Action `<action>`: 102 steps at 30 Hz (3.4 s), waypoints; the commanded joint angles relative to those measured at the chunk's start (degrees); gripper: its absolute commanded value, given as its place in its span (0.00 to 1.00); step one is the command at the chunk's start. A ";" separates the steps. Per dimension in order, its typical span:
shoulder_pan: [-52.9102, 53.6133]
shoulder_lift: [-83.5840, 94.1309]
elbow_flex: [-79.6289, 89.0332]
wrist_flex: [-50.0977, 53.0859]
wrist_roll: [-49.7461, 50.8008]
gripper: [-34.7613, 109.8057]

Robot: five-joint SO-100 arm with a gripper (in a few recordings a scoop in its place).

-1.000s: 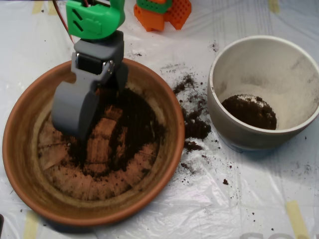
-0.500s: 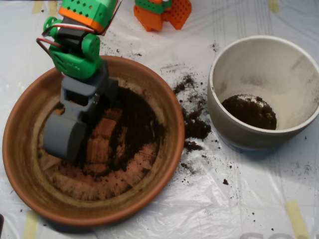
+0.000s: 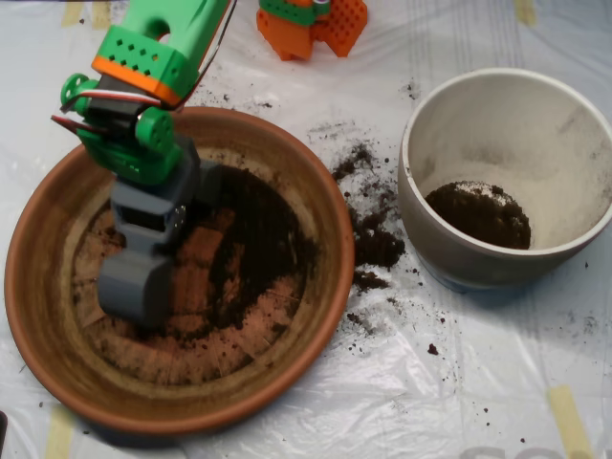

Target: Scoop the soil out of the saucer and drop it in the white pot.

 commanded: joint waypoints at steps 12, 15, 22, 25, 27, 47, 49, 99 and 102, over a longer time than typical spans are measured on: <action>4.31 5.27 3.60 -1.23 -4.48 0.40; 4.39 10.46 10.81 -4.48 -5.36 0.38; 3.16 21.53 25.22 -10.37 -5.54 0.32; 2.20 25.14 29.44 -11.95 -5.10 0.28; 1.32 26.81 31.03 -12.22 -4.57 0.24; -12.92 41.31 15.47 1.41 5.27 0.24; -14.50 43.59 15.38 2.11 5.27 0.24; -60.21 35.60 -15.73 20.21 0.00 0.52; -59.68 36.21 -16.17 20.48 0.53 0.52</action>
